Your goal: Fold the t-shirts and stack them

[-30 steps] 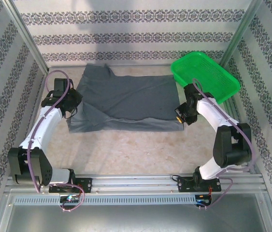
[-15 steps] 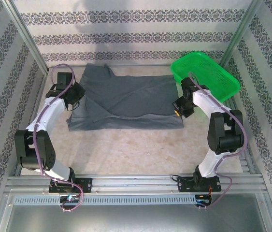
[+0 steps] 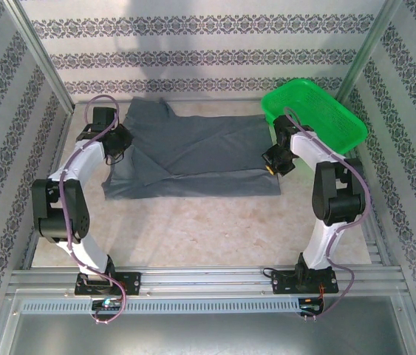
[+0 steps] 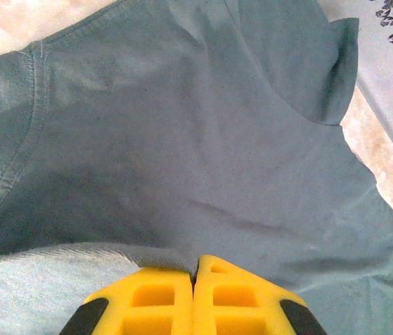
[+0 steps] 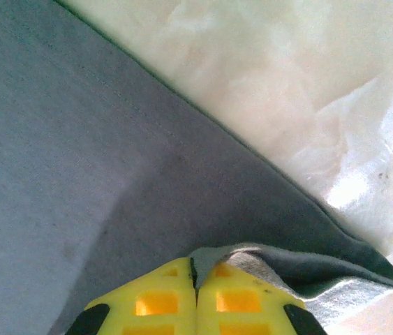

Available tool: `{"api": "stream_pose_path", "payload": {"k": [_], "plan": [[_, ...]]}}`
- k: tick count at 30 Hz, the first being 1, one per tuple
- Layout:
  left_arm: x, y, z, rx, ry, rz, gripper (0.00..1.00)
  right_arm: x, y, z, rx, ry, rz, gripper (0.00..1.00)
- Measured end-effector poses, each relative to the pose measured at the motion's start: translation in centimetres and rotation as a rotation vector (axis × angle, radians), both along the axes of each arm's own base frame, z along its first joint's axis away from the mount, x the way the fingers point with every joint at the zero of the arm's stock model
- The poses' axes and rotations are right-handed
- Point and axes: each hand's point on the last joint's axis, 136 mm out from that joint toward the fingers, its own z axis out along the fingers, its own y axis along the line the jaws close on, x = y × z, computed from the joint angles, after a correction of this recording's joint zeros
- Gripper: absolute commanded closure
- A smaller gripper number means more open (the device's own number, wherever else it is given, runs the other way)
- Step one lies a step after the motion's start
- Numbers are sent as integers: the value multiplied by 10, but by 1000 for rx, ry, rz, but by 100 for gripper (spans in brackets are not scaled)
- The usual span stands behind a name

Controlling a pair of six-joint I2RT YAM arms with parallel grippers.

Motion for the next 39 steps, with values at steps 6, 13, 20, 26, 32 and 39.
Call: {"api": "stream_pose_path", "payload": {"k": [6, 13, 20, 26, 32, 39], "plan": [[11, 6, 3, 11, -11, -10, 36, 14, 1, 1, -10, -14, 44, 53], [-9, 17, 13, 30, 30, 5, 29, 28, -5, 32, -38, -115, 149, 35], [-128, 32, -28, -50, 192, 131, 40, -32, -8, 60, -18, -211, 218, 39], [-180, 38, -87, -171, 353, 217, 39, -79, 1, 18, 54, -135, 263, 41], [-172, 34, -112, -219, 391, 213, 47, -77, 4, -2, 70, -113, 270, 42], [-161, 40, -119, -204, 364, 217, 56, -72, 3, -26, 72, -64, 264, 46]]}}
